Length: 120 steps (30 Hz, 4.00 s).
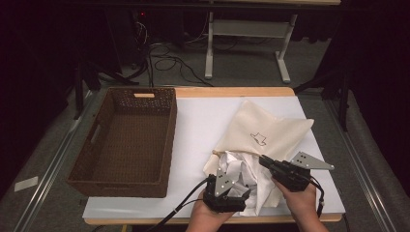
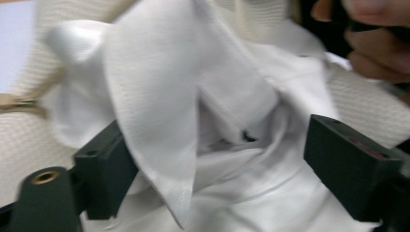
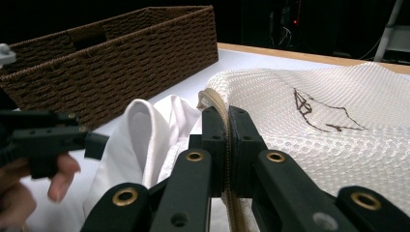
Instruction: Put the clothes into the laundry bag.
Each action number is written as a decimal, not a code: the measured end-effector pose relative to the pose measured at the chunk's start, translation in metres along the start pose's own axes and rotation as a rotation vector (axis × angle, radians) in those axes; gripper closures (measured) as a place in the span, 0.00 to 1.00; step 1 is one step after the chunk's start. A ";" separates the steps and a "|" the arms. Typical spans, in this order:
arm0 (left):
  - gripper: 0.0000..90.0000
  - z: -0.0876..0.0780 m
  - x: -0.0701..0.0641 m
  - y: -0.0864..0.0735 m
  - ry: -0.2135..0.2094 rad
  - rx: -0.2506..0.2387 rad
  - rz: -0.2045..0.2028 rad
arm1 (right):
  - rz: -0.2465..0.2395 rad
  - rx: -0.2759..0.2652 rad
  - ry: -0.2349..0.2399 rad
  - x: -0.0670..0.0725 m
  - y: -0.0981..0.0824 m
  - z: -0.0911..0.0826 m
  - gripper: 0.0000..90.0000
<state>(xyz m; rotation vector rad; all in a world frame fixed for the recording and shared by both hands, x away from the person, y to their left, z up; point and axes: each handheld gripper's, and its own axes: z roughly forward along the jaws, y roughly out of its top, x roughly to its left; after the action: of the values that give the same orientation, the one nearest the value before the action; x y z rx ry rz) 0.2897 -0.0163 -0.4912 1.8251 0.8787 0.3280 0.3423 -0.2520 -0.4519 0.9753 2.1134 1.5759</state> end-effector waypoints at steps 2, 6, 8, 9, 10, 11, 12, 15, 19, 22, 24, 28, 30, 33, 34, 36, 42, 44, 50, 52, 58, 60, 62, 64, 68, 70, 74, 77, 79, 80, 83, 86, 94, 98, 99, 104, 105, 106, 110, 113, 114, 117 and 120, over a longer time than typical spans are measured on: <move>0.07 0.007 -0.004 0.001 -0.006 0.004 -0.009 | -0.002 0.001 0.002 0.000 0.000 0.000 0.98; 0.00 0.020 -0.014 0.002 0.025 0.028 -0.009 | -0.001 0.002 0.003 0.000 0.000 0.001 0.98; 0.00 0.028 -0.021 0.002 0.067 0.051 0.005 | 0.000 0.006 0.004 0.000 -0.001 0.002 0.98; 0.00 0.032 -0.025 0.002 0.087 0.067 0.010 | -0.001 0.010 0.004 0.000 -0.001 0.002 0.98; 0.00 0.037 -0.027 0.001 0.103 0.082 0.031 | -0.004 0.009 0.005 0.000 -0.001 0.003 0.98; 0.00 0.040 -0.029 0.000 0.116 0.088 0.049 | -0.005 0.010 0.005 0.000 -0.001 0.003 0.98; 0.00 0.043 -0.029 -0.001 0.112 0.103 0.056 | -0.003 0.012 0.005 0.001 -0.001 0.003 0.98; 0.07 0.048 -0.025 -0.003 0.114 0.132 0.064 | -0.001 0.011 0.005 0.001 -0.001 0.002 0.98; 0.33 0.047 -0.020 -0.001 0.104 0.113 0.080 | -0.002 0.011 0.006 0.000 -0.001 0.002 0.98; 0.48 0.047 -0.016 0.000 0.080 0.102 0.079 | -0.001 0.010 0.005 0.000 -0.001 0.002 0.98; 0.58 0.048 -0.015 0.001 0.064 0.092 0.082 | -0.001 0.011 0.003 0.000 -0.001 0.002 0.98; 0.75 0.048 -0.011 0.005 0.050 0.075 0.069 | 0.004 0.010 0.004 0.000 -0.001 0.002 0.98; 0.79 0.047 -0.008 0.008 0.058 0.054 0.053 | -0.002 0.002 0.007 0.000 0.000 0.002 0.98; 0.80 0.043 -0.005 0.011 0.081 0.024 0.046 | -0.002 -0.004 0.008 0.001 0.001 0.000 0.98; 0.81 0.041 -0.004 0.012 0.086 0.015 0.041 | -0.002 -0.005 0.010 0.001 0.001 0.000 0.98; 0.81 0.036 -0.002 0.012 0.097 -0.002 0.045 | -0.006 -0.013 0.017 0.001 0.001 0.000 0.98; 0.81 0.012 -0.001 0.014 0.113 -0.035 0.053 | -0.009 -0.016 0.031 0.006 0.003 -0.003 0.98; 0.81 0.004 -0.002 0.012 0.114 -0.035 0.060 | -0.012 -0.020 0.041 0.008 0.003 -0.004 0.98; 0.81 0.008 -0.002 0.011 0.118 -0.026 0.062 | -0.026 -0.013 0.053 0.014 0.004 -0.002 0.98; 0.81 0.013 -0.001 0.012 0.117 -0.024 0.067 | -0.025 -0.012 0.050 0.014 0.004 -0.003 0.98; 0.81 0.032 0.000 0.018 0.119 -0.026 0.077 | -0.010 -0.022 0.047 0.010 0.004 -0.004 0.98; 0.81 0.039 0.000 0.020 0.123 -0.024 0.083 | -0.010 -0.027 0.044 0.009 0.004 -0.006 0.98; 0.81 0.047 0.000 0.022 0.128 -0.019 0.091 | -0.007 -0.030 0.044 0.008 0.004 -0.007 0.98; 0.81 0.054 0.000 0.023 0.131 -0.017 0.102 | -0.001 -0.033 0.041 0.007 0.005 -0.008 0.98; 0.80 0.068 0.001 0.027 0.145 -0.018 0.117 | 0.013 -0.045 0.036 0.004 0.005 -0.011 0.98; 0.80 0.075 0.001 0.030 0.152 -0.027 0.125 | 0.017 -0.055 0.036 0.002 0.006 -0.013 0.98; 0.73 0.081 0.000 0.030 0.138 -0.018 0.104 | 0.029 -0.064 0.027 -0.003 0.006 -0.016 0.98; 0.59 0.068 0.002 0.027 0.109 -0.021 0.105 | 0.039 -0.061 0.024 -0.005 0.004 -0.018 0.98; 0.45 0.057 0.006 0.025 0.101 -0.009 0.086 | 0.034 -0.058 0.025 -0.005 0.003 -0.018 0.98; 0.37 0.051 0.008 0.024 0.092 -0.002 0.079 | 0.030 -0.056 0.027 -0.005 0.004 -0.017 0.98; 0.28 0.032 0.012 0.020 0.081 0.010 0.087 | 0.016 -0.049 0.023 -0.003 0.004 -0.015 0.98; 0.23 0.013 0.016 0.015 0.075 0.005 0.069 | 0.008 -0.043 0.019 0.000 0.004 -0.013 0.98; 0.45 -0.006 0.038 0.015 0.099 -0.031 0.022 | 0.002 -0.033 0.021 0.003 0.003 -0.010 0.98; 0.48 0.006 0.036 0.029 0.104 -0.030 0.056 | 0.003 -0.031 0.018 0.003 0.003 -0.011 0.98; 0.53 0.009 0.036 0.030 0.110 -0.015 0.062 | 0.004 -0.030 0.018 0.002 0.002 -0.010 0.98; 0.89 0.019 0.037 0.027 0.145 0.028 0.040 | 0.001 -0.029 0.022 0.001 0.001 -0.010 0.98; 0.90 0.021 0.038 0.025 0.146 0.033 0.026 | 0.004 -0.028 0.022 0.001 0.001 -0.011 0.98; 0.91 0.023 0.038 0.022 0.152 0.038 0.020 | 0.004 -0.028 0.022 0.001 0.001 -0.011 0.98; 0.93 0.038 0.036 0.015 0.167 0.036 -0.001 | -0.005 -0.025 0.021 0.003 0.002 -0.009 0.98; 0.93 0.053 0.032 0.016 0.178 0.024 0.003 | -0.010 -0.022 0.024 0.005 0.002 -0.008 0.98; 0.93 0.058 0.030 0.017 0.183 0.021 0.006 | -0.009 -0.021 0.026 0.005 0.001 -0.007 0.98; 0.93 0.072 0.026 0.022 0.176 0.000 -0.004 | -0.006 -0.016 0.028 0.004 0.000 -0.005 0.98; 0.91 0.080 0.022 0.028 0.180 -0.020 0.011 | -0.003 -0.019 0.025 0.002 0.000 -0.006 0.98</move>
<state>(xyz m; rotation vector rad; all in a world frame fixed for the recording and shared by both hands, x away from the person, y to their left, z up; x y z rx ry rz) 0.3639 -0.0613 -0.5039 1.8024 0.9854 0.5128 0.3373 -0.2547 -0.4497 0.9511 2.1116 1.6116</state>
